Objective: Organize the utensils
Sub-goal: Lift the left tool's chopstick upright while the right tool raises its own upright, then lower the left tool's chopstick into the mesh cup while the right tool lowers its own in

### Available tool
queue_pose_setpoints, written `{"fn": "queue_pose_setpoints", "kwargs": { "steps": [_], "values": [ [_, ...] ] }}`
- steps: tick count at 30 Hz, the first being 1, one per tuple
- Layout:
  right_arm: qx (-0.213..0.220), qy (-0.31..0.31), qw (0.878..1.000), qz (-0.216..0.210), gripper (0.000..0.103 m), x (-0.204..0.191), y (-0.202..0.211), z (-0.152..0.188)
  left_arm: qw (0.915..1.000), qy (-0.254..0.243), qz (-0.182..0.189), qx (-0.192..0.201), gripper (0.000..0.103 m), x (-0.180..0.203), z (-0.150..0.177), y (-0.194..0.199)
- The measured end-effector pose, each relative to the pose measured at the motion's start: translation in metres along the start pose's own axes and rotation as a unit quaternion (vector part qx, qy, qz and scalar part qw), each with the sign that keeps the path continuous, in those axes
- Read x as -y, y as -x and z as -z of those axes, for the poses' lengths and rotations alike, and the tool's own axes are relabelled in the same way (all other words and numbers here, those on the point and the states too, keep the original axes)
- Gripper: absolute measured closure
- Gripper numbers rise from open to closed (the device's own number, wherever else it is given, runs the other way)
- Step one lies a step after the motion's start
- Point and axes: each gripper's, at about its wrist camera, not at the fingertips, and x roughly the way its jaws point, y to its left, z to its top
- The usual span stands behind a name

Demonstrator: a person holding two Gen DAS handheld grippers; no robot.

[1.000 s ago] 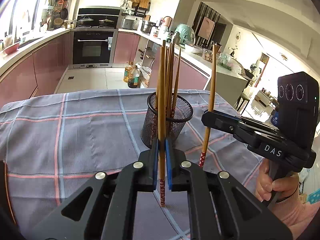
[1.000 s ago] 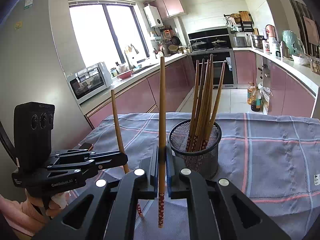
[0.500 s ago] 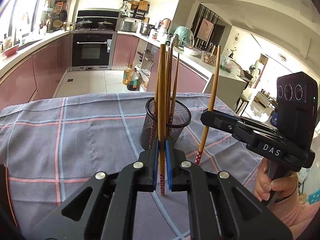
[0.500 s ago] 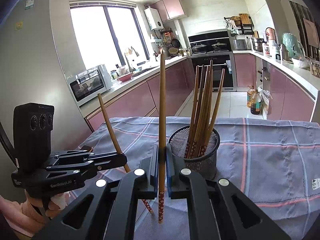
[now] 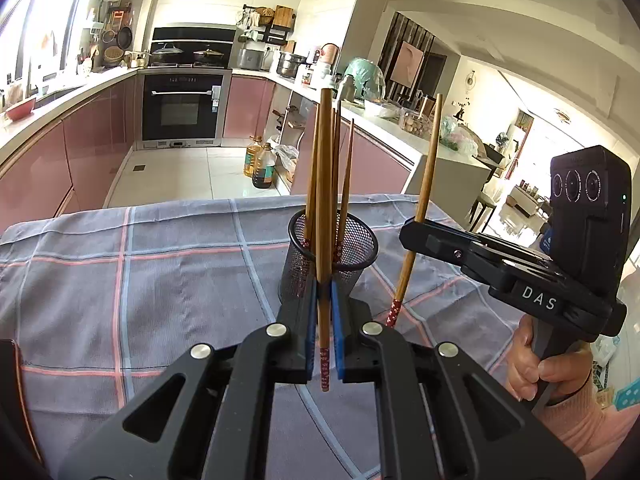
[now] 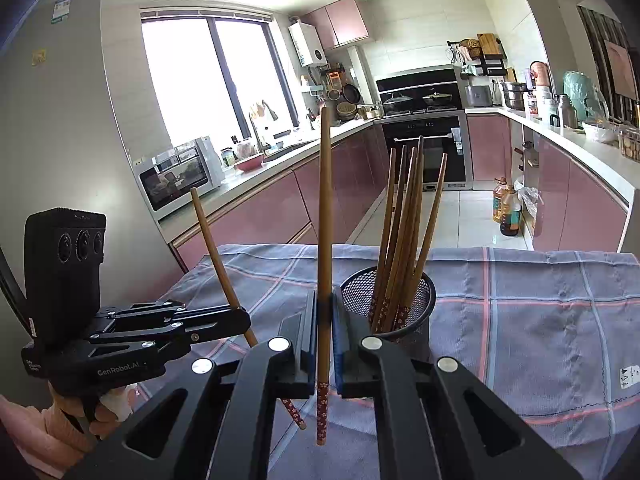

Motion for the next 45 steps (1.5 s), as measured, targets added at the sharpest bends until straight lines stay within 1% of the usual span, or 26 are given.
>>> {"fn": "queue_pose_setpoints", "kwargs": {
  "steps": [19,45],
  "values": [
    [0.017,0.002,1.0,0.002,0.097,0.0,0.004,-0.014,0.9999,-0.007,0.008,0.013,0.095,0.003,-0.013,0.005],
    [0.048,0.003,0.999,0.0,0.097,0.005,0.0,-0.043,0.9978,-0.025,0.02,0.057,0.096,0.014,-0.047,0.026]
  ]
}}
